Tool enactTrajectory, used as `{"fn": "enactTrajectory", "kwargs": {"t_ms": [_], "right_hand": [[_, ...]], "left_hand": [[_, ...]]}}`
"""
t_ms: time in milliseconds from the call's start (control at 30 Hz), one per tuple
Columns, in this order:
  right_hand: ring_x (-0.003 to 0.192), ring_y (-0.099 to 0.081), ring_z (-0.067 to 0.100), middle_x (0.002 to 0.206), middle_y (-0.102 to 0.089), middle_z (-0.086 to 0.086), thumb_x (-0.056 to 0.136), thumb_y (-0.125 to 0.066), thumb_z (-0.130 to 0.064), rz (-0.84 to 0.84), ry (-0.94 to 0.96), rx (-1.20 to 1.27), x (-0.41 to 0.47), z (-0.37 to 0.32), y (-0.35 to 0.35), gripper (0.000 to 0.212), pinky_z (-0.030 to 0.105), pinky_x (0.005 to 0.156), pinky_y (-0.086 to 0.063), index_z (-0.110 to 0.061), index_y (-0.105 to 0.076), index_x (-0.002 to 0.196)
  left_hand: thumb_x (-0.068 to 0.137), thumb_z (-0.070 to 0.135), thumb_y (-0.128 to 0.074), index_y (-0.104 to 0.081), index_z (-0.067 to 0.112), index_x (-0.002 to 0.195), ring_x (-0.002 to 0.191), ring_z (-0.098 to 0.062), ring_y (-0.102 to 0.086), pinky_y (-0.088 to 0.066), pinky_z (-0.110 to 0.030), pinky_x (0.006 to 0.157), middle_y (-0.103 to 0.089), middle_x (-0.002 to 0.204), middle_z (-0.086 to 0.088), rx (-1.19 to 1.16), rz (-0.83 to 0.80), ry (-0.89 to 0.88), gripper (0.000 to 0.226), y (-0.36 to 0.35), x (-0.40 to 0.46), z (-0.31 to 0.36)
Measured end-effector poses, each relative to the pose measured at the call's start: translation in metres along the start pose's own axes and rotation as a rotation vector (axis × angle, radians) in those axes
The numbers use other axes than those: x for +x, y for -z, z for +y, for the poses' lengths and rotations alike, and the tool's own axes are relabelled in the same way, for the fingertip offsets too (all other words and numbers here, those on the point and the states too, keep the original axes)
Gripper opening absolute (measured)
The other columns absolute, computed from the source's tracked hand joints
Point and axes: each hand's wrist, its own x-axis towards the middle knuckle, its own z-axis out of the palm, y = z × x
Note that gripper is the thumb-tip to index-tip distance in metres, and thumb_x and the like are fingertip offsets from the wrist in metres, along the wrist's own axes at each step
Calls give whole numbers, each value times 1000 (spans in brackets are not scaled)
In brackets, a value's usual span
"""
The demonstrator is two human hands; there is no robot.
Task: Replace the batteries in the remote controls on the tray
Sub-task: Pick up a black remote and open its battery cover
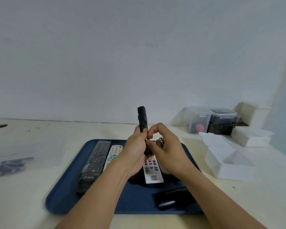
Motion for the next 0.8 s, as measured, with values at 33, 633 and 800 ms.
{"fn": "enactTrajectory", "kwargs": {"t_ms": [33, 633, 800], "right_hand": [[47, -33, 6, 59, -50, -22, 95, -60, -1, 3, -12, 26, 1, 1, -1, 17, 24, 51, -39, -16, -53, 94], [50, -49, 9, 76, -58, 7, 96, -46, -1, 310, -524, 452, 13, 7, 1, 17, 18, 42, -39, -9, -61, 100], [45, -27, 5, 65, -35, 1, 101, -42, 0, 454, -690, 1067, 10, 1, 68, 17, 11, 32, -21, -4, -55, 92]], "left_hand": [[111, 24, -36, -57, 18, 122, 83, -19, -67, -51, -36, 71, -57, 102, -5, 4, 1, 5, 24, -2, 0, 0], [111, 20, -36, -58, 20, 125, 87, -21, -57, -52, -32, 71, -53, 96, -8, -181, 60, 3, 26, -14, -2, -2], [110, 21, -41, -55, 15, 116, 66, -16, -53, -46, -29, 56, -51, 88, -5, -141, 21, 33, 17, -26, -10, -6]]}}
